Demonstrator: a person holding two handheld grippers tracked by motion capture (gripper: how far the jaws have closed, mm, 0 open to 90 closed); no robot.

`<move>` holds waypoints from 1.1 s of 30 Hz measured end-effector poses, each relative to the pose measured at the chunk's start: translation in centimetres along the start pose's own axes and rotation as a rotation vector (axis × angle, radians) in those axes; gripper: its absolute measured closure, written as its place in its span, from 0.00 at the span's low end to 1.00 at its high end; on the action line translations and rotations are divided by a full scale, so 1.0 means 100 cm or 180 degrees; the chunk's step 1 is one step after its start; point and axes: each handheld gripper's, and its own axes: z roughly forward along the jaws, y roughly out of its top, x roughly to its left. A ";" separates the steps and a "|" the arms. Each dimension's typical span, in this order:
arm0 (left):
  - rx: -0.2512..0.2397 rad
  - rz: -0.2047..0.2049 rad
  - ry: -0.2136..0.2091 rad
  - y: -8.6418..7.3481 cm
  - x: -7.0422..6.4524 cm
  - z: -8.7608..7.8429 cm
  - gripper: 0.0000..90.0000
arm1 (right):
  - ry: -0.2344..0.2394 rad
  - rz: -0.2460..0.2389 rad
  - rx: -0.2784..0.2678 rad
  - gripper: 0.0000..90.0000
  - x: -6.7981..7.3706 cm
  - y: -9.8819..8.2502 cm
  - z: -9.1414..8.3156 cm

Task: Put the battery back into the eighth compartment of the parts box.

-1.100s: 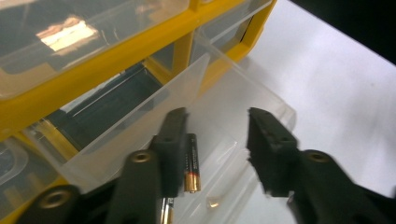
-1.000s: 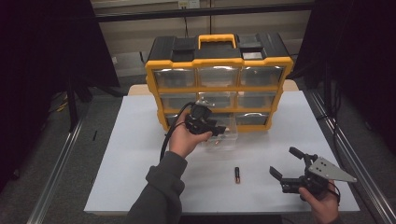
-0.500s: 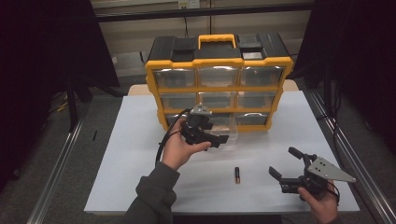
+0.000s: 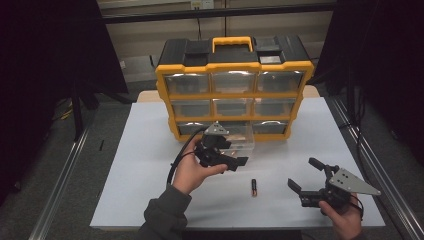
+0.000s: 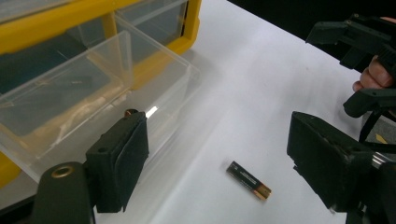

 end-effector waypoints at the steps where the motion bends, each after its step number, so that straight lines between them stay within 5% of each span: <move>1: -0.0009 0.0006 -0.0008 -0.002 0.000 0.001 0.23 | -0.0003 0.0005 0.0002 0.01 0.000 0.000 0.000; 23: 0.0118 -0.0021 -0.0074 -0.034 -0.017 0.033 0.23 | 0.0001 -0.0006 -0.0004 0.01 0.000 0.000 0.000; 33: 0.0252 -0.0011 -0.0048 -0.047 -0.025 0.052 0.37 | -0.0007 0.0018 0.0007 0.01 0.000 0.000 -0.001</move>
